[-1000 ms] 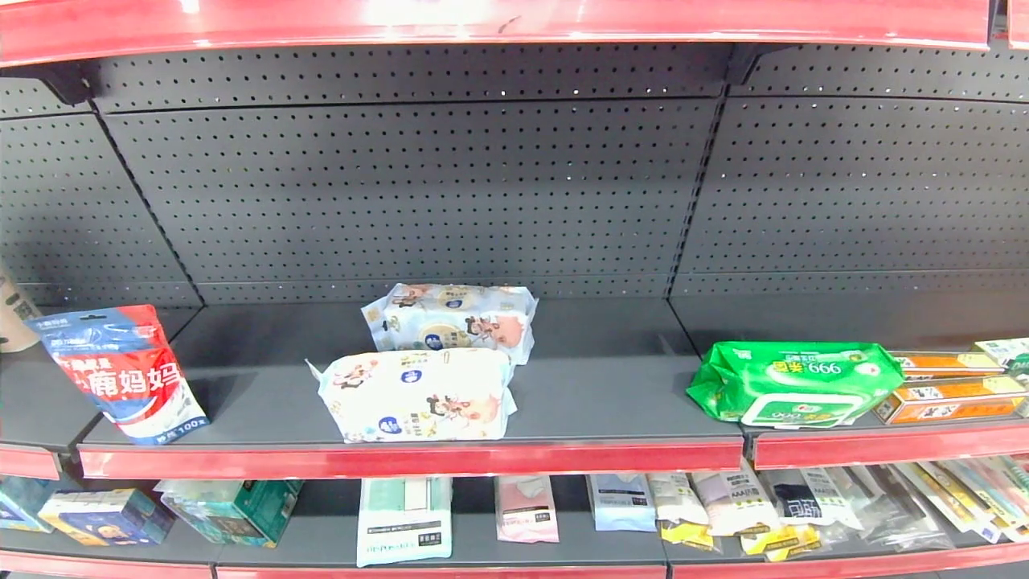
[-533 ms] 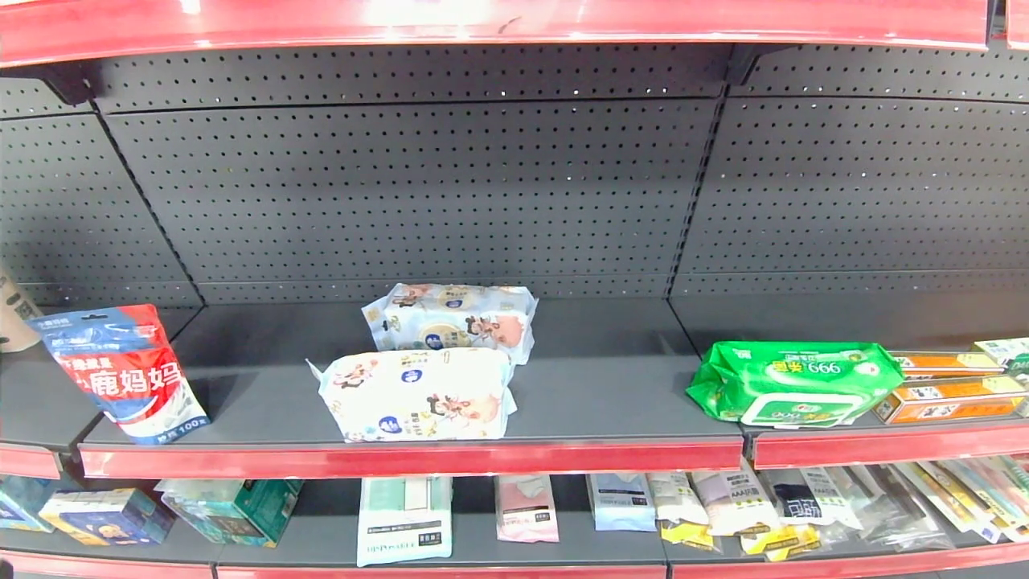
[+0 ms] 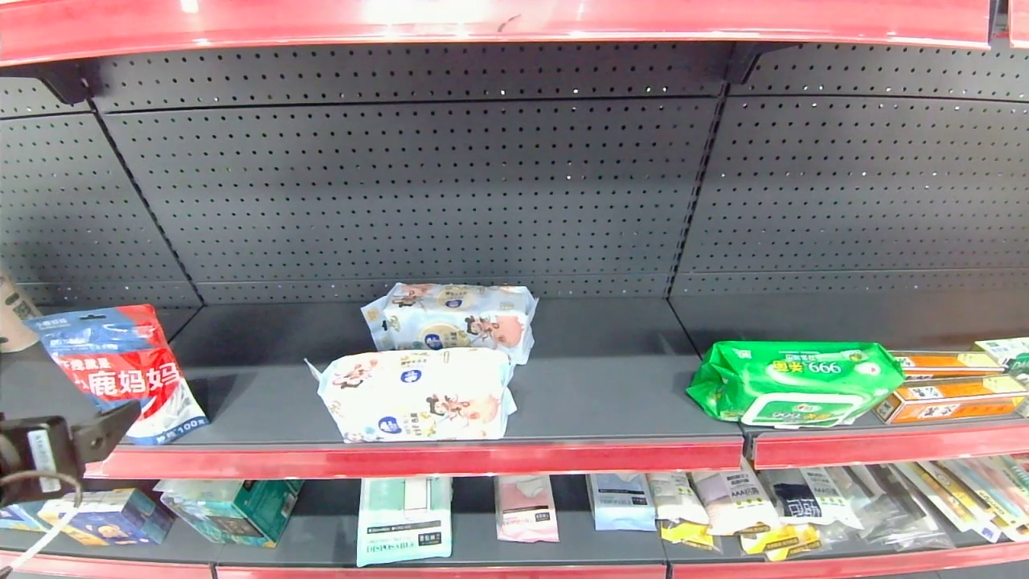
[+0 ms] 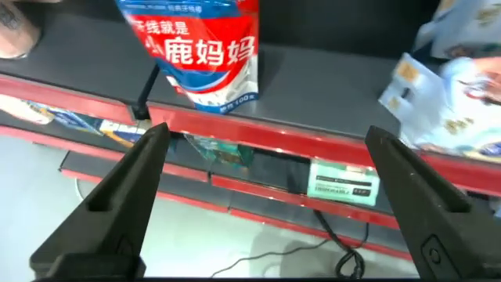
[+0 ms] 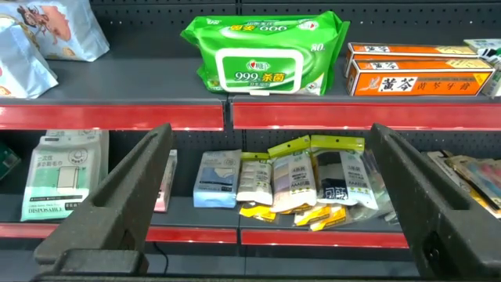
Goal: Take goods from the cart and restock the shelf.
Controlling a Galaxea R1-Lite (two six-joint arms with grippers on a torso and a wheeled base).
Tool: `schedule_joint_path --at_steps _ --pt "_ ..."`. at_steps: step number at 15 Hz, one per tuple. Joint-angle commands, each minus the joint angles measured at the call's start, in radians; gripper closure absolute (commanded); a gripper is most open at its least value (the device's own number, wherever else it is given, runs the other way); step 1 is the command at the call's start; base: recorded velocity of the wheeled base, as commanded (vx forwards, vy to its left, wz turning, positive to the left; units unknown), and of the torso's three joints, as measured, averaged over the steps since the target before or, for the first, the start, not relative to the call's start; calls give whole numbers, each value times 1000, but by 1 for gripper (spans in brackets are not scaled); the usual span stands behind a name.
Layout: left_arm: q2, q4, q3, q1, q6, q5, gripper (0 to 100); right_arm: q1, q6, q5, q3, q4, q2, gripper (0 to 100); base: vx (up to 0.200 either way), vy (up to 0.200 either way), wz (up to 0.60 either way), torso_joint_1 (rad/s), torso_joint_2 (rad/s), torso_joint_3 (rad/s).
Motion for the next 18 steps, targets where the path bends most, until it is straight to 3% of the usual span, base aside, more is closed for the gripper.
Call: schedule_joint_path --at_steps 1,3,5,7,9,18 --pt "224 -149 49 9 3 -28 0 0 0 0 0 1 1 0 0 0 0 0 0 0" --pt "327 -265 69 10 5 -33 0 0 0 0 0 1 1 0 0 0 0 0 0 0" --pt "419 -314 59 7 11 -33 0 0 0 0 0 -1 1 0 0 0 0 0 0 0" --pt "488 -333 21 2 57 -36 0 0 0 0 0 1 1 0 0 0 0 0 0 0" --pt "548 -364 -17 -7 77 -36 0 0 0 0 0 1 1 0 0 0 0 0 0 0" --pt "678 -410 -112 -87 77 -36 0 0 0 0 0 1 1 0 0 0 0 0 0 0"
